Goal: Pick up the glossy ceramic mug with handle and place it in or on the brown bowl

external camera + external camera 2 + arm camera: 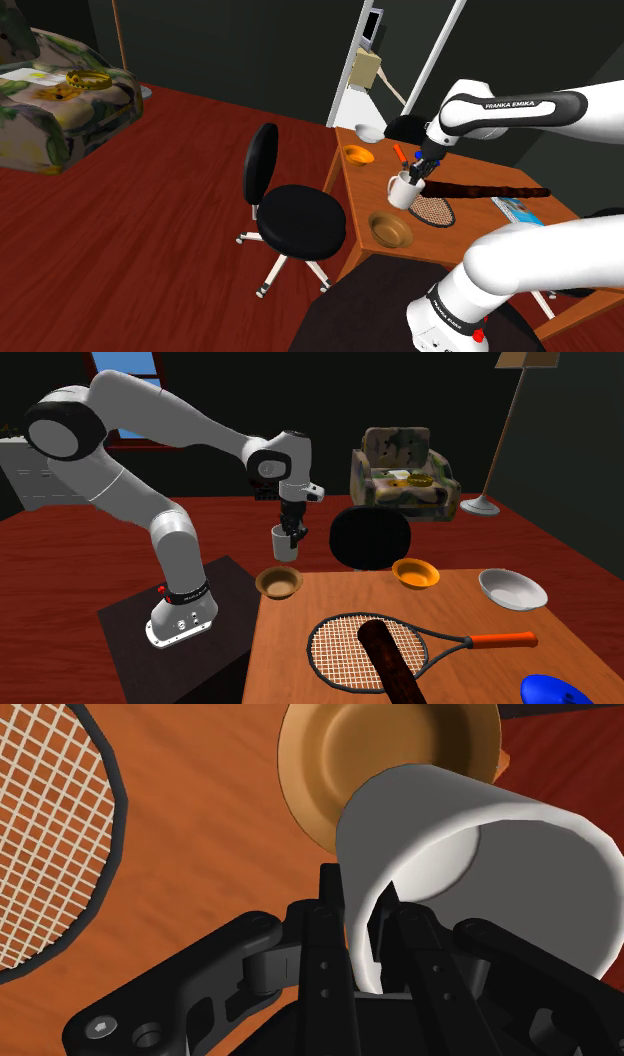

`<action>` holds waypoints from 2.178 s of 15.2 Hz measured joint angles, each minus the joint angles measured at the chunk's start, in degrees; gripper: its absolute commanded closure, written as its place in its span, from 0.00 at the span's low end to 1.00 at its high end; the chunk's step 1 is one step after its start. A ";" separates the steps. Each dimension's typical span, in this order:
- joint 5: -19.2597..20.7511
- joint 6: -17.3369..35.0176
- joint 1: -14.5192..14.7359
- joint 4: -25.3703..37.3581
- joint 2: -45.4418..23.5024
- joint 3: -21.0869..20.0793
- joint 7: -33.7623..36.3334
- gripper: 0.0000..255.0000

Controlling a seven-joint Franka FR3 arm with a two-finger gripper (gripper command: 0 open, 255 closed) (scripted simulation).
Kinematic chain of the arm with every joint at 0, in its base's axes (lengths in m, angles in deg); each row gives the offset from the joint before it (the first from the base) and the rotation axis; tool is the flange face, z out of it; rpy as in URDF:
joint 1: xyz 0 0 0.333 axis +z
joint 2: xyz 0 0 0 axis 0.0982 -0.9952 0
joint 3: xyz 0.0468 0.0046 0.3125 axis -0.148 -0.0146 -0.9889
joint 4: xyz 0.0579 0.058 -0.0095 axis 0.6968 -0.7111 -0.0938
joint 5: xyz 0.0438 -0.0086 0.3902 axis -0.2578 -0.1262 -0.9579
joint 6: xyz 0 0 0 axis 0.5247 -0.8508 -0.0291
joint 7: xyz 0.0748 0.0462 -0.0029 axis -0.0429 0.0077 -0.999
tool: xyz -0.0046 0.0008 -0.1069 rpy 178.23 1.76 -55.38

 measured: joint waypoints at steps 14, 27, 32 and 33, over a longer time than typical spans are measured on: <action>1.19 8.59 -0.59 -9.60 0.78 -0.22 1.86 1.00; 1.60 16.22 -0.27 -12.18 -4.26 1.13 1.51 0.00; 1.60 16.23 -0.27 -12.17 -4.26 1.13 1.51 0.00; 1.60 16.23 -0.27 -12.17 -4.26 1.13 1.51 0.00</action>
